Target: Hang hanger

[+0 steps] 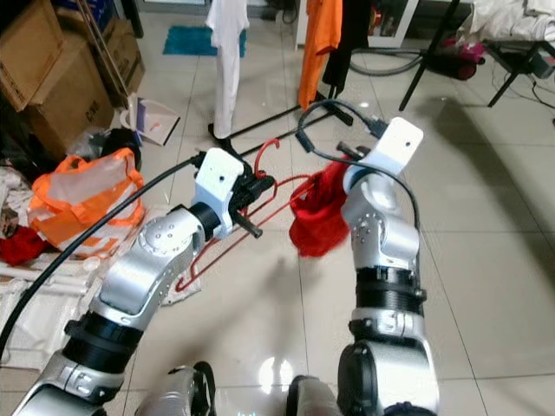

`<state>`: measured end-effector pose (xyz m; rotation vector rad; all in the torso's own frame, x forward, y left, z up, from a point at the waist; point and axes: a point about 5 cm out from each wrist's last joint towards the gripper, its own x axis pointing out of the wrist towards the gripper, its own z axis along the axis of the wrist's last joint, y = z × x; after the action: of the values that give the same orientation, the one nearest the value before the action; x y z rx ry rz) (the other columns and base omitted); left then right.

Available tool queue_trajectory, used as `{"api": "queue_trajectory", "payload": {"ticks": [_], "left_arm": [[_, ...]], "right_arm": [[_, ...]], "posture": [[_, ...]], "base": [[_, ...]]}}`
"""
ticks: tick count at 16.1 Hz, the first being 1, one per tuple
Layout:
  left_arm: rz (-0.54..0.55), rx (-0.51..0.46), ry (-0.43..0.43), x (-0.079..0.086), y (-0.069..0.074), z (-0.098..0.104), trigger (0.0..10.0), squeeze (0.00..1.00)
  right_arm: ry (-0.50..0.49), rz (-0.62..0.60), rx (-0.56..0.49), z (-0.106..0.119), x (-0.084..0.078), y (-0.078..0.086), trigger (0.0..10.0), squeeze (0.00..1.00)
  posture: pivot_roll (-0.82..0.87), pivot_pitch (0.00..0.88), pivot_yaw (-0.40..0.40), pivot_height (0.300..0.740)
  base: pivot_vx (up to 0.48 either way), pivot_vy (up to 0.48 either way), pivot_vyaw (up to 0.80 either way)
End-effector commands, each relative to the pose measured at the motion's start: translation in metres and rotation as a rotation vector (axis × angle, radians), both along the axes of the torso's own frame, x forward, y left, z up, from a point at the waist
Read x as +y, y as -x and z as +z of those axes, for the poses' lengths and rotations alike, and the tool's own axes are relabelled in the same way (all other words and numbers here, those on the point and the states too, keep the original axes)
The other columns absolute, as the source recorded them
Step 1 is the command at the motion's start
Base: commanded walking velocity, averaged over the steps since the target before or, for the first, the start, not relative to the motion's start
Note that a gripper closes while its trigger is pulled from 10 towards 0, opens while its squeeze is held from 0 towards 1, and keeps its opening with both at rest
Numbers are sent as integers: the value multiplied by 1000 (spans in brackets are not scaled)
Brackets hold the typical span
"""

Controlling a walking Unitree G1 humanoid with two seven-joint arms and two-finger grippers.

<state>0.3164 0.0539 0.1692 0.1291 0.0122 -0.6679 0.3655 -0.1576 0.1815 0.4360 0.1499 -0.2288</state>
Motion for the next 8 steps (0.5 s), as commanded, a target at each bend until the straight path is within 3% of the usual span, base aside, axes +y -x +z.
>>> {"api": "queue_trajectory", "payload": {"ticks": [1,2,5,8], "left_arm": [[-15,-6,24,-3,-1,4,10000,0],[-20,-6,31,-4,-1,4,10000,0],[-19,-5,48,-5,-6,3,10000,0],[-23,41,147,-2,-10,5,10000,0]], "right_arm": [[-2,0,-22,7,1,2,0,0],[-11,16,-20,8,6,4,0,0],[4,213,8,6,30,9,0,0],[13,359,32,1,43,16,0,0]], "posture": [[-166,139,-47,740],[-169,137,-47,740],[-170,137,-47,740],[-170,140,-45,740]], "base": [[0,0,0],[0,0,0],[0,0,0],[0,0,0]]}}
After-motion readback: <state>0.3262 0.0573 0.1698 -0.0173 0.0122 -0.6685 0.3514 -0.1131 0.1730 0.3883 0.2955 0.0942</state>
